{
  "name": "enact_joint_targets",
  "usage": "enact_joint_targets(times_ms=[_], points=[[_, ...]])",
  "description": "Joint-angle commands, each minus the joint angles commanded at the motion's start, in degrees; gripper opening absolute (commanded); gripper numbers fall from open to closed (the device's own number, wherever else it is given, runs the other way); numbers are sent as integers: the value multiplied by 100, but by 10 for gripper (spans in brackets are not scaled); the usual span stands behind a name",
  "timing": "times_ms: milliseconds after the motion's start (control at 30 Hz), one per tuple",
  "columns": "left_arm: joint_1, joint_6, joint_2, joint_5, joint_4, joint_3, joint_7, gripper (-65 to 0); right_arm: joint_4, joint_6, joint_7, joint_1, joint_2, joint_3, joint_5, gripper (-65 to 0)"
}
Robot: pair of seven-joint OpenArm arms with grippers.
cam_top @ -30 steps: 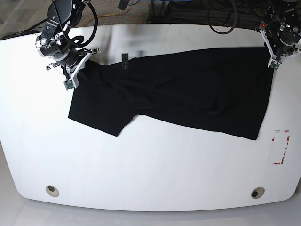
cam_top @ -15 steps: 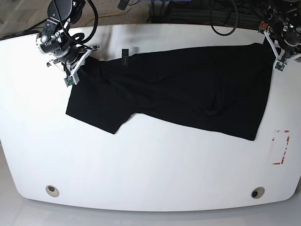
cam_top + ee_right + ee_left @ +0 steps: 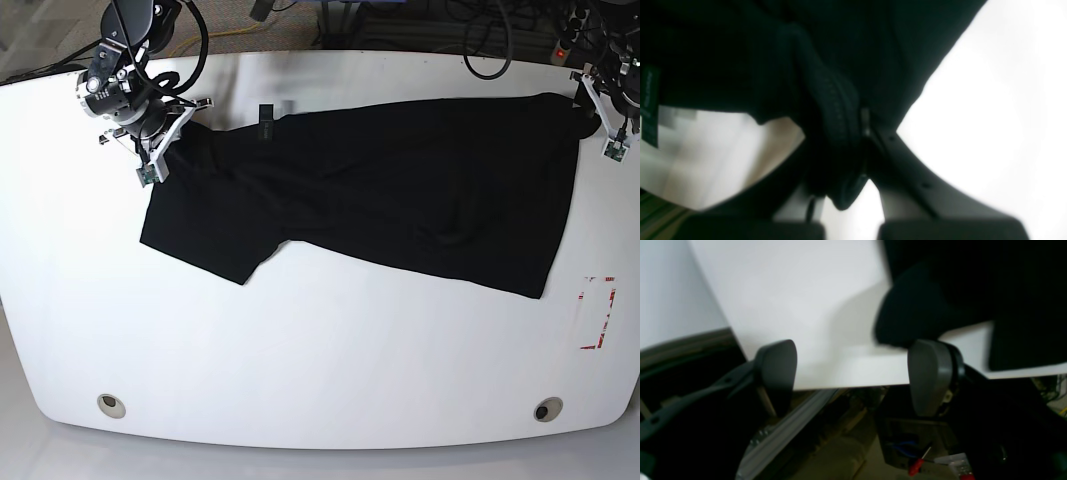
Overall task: Fold the T-shirt properly
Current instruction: 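Release the shirt and regrasp its corners with both grippers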
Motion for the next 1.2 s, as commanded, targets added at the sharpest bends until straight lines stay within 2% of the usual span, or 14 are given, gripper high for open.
enact_joint_targets(times_ms=[100, 200, 267, 333, 433, 500, 667, 767, 867, 933, 1100, 1200], points=[[0, 0, -237, -703, -18, -9, 9, -208, -9, 0, 0, 35, 0, 0, 0, -650], [-53, 0, -563, -1495, -44, -26, 220, -221, -18, 0, 0, 70, 0, 0, 0, -650], [-334, 0, -598, -1802, -44, -44, 352, -221, -18, 0, 0, 97, 0, 0, 0, -650], [-774, 0, -598, -1890, -44, -35, 536, -218, -18, 0, 0, 114, -62, 0, 0, -650], [-1363, 0, -536, -1785, -273, 9, 712, -218, -18, 0, 0, 176, -158, 9, -9, -650], [-1943, 0, -378, -1618, -712, 149, 703, -217, -18, 0, 0, 211, -176, 9, -26, -650], [-3165, 0, -264, -826, -2022, 229, 677, -217, -18, 0, 0, 229, -193, 0, -9, -650], [-3877, 0, -158, -211, -3095, 229, 299, -217, -26, 0, 0, 237, -193, 0, -9, -650], [-4308, 0, -149, 202, -4114, 387, -431, -217, -26, 0, 0, 237, -193, 0, -18, -650], [-4536, 0, -158, 202, -4747, 607, -756, -215, -26, 0, 0, 255, -193, 9, -18, -650], [-5055, 0, -149, 193, -5776, 923, -941, -215, -26, 0, 0, 264, -193, 35, -18, -650], [-5240, 0, -123, 193, -6189, 1064, -1275, -215, -18, 0, 0, 264, -193, 35, -9, -650]])
